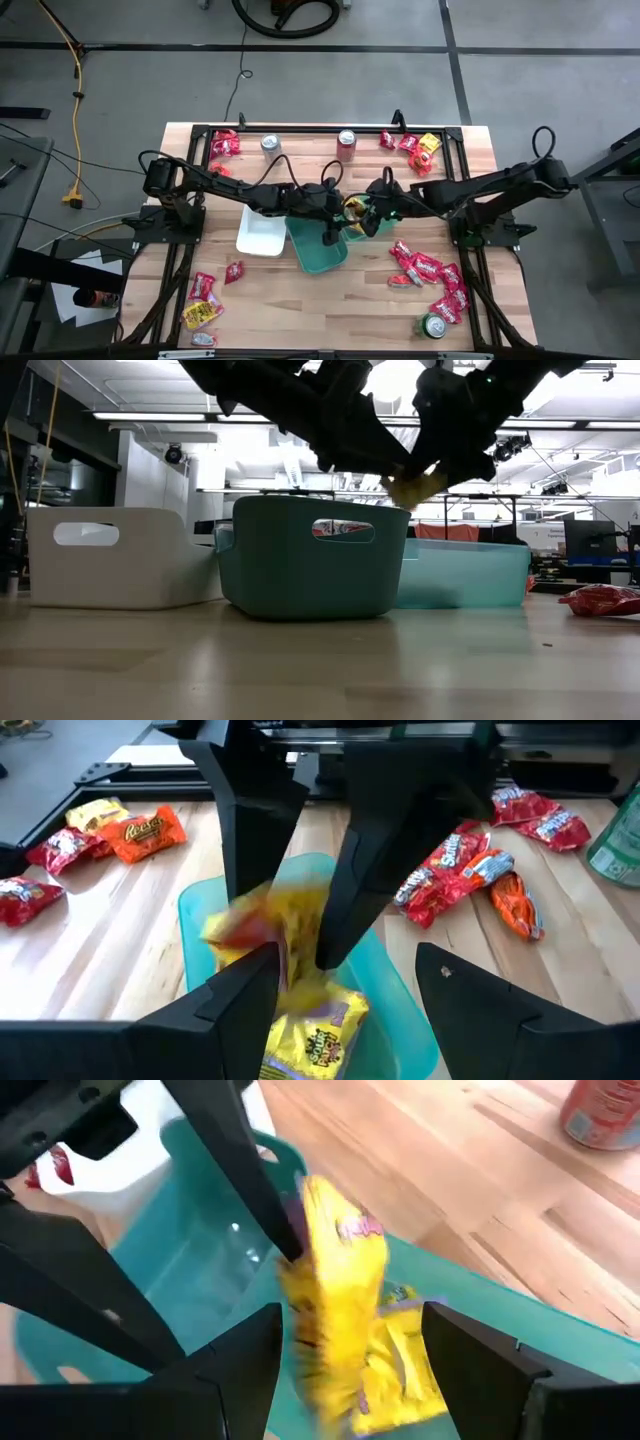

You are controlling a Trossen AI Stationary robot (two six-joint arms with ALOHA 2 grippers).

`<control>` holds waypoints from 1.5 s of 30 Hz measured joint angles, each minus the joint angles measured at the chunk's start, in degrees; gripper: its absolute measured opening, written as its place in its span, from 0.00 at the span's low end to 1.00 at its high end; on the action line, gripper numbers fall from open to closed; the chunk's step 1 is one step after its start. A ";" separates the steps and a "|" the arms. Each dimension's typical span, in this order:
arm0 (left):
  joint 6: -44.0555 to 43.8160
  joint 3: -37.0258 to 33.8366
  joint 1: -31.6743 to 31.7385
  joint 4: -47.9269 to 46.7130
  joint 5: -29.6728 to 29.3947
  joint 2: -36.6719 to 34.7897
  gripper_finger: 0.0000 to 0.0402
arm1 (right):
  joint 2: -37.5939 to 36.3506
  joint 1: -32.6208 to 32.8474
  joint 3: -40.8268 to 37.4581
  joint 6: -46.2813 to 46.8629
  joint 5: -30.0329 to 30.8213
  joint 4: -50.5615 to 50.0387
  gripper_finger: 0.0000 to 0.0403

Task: Sort candy
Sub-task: Put the yellow candy into the green transparent bin

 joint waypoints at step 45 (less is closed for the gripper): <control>-18.81 -33.40 4.42 -11.51 -2.49 -59.47 0.55 | -0.76 -45.75 14.86 20.92 5.99 -29.57 0.59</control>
